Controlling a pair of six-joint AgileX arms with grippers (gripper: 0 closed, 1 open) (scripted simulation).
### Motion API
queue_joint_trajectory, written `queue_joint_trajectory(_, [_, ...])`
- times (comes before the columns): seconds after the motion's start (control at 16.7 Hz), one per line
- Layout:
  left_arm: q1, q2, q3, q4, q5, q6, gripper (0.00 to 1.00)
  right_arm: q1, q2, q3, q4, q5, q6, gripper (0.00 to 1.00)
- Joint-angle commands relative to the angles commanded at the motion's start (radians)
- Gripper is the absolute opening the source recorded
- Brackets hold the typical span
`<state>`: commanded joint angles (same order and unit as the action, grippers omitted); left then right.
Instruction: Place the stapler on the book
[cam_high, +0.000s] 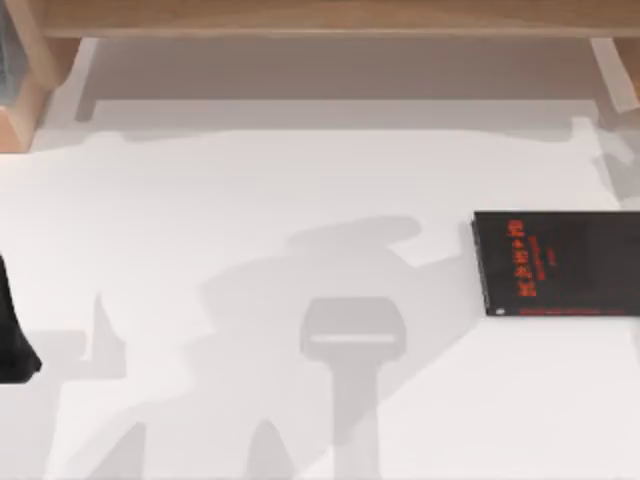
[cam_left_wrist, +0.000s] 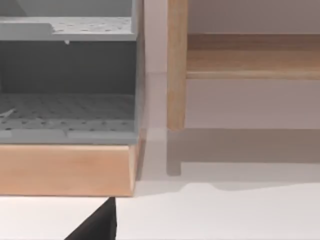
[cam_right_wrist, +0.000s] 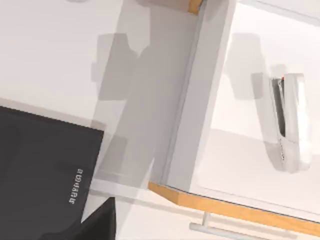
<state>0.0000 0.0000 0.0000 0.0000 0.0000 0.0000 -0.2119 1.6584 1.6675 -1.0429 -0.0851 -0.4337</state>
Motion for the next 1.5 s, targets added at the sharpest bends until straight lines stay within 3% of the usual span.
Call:
queue_joint_trajectory(0.42, [0.000, 0.000, 0.000, 0.000, 0.000, 0.000, 1.00, -0.131, 0.715, 0.762, -0.363, 0.016, -0.192, 1.00])
queue_joint_trajectory(0.72, [0.000, 0.000, 0.000, 0.000, 0.000, 0.000, 1.00, -0.174, 1.026, 1.118, -0.526, 0.025, -0.276, 1.00])
queue_joint_trajectory(0.96, [0.000, 0.000, 0.000, 0.000, 0.000, 0.000, 1.00, -0.175, 1.117, 1.232, -0.580, 0.026, -0.299, 1.00])
queue_joint_trajectory(1.5, [0.000, 0.000, 0.000, 0.000, 0.000, 0.000, 1.00, -0.171, 1.098, 1.165, -0.532, 0.026, -0.295, 1.00])
